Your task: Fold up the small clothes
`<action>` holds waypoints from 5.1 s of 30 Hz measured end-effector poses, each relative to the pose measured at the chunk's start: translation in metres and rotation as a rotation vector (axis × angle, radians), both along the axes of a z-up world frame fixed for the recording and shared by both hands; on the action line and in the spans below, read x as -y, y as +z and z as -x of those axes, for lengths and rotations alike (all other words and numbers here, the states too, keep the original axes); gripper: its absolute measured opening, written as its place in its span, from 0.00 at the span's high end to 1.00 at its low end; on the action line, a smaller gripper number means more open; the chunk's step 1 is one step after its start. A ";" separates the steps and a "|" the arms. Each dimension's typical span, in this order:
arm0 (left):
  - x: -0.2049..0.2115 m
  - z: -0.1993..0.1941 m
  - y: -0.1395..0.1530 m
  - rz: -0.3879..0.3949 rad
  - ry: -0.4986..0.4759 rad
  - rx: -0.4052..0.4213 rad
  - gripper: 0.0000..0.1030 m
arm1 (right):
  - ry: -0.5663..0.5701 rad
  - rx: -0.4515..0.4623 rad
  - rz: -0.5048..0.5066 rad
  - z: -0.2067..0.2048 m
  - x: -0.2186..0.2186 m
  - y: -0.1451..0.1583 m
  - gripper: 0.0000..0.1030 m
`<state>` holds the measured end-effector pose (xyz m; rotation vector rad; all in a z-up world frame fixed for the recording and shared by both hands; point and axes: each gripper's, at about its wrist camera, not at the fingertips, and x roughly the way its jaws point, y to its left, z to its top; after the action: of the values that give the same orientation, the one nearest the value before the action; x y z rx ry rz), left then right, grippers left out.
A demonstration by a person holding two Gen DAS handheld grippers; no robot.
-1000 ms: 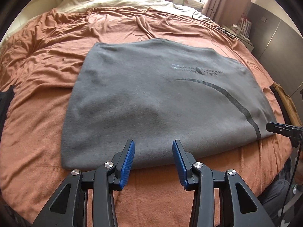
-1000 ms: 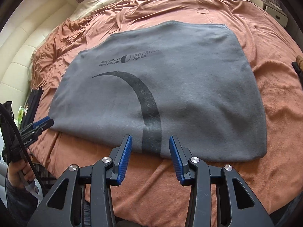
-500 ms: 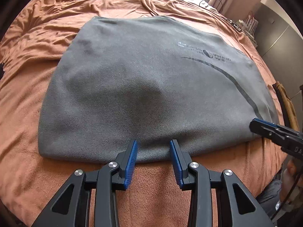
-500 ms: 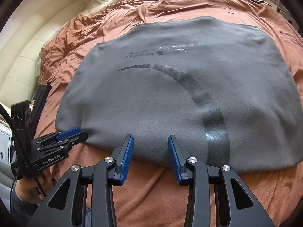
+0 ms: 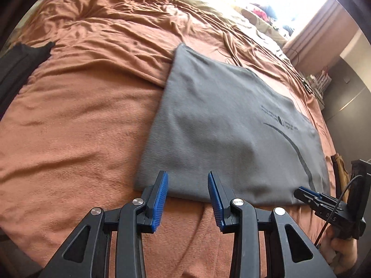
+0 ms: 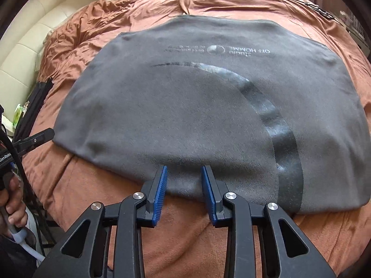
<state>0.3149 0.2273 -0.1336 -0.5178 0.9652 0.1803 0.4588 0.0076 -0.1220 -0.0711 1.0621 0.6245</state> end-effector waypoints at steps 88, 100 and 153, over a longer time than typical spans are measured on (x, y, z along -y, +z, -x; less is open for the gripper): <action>-0.052 0.036 -0.044 0.342 0.288 0.000 0.73 | -0.109 -0.057 -0.092 -0.251 -0.071 -0.006 1.00; -0.049 0.043 -0.047 0.396 0.322 0.017 0.72 | -0.014 -0.077 -0.090 -0.167 -0.039 0.017 1.00; 0.024 -0.045 0.121 0.535 0.039 0.338 0.94 | -0.031 -0.109 -0.192 0.000 0.060 0.009 1.00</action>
<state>0.3601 0.2037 -0.0122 -1.0234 0.6648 -0.1359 0.4589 -0.0528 -0.1129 0.1476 1.1010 0.7051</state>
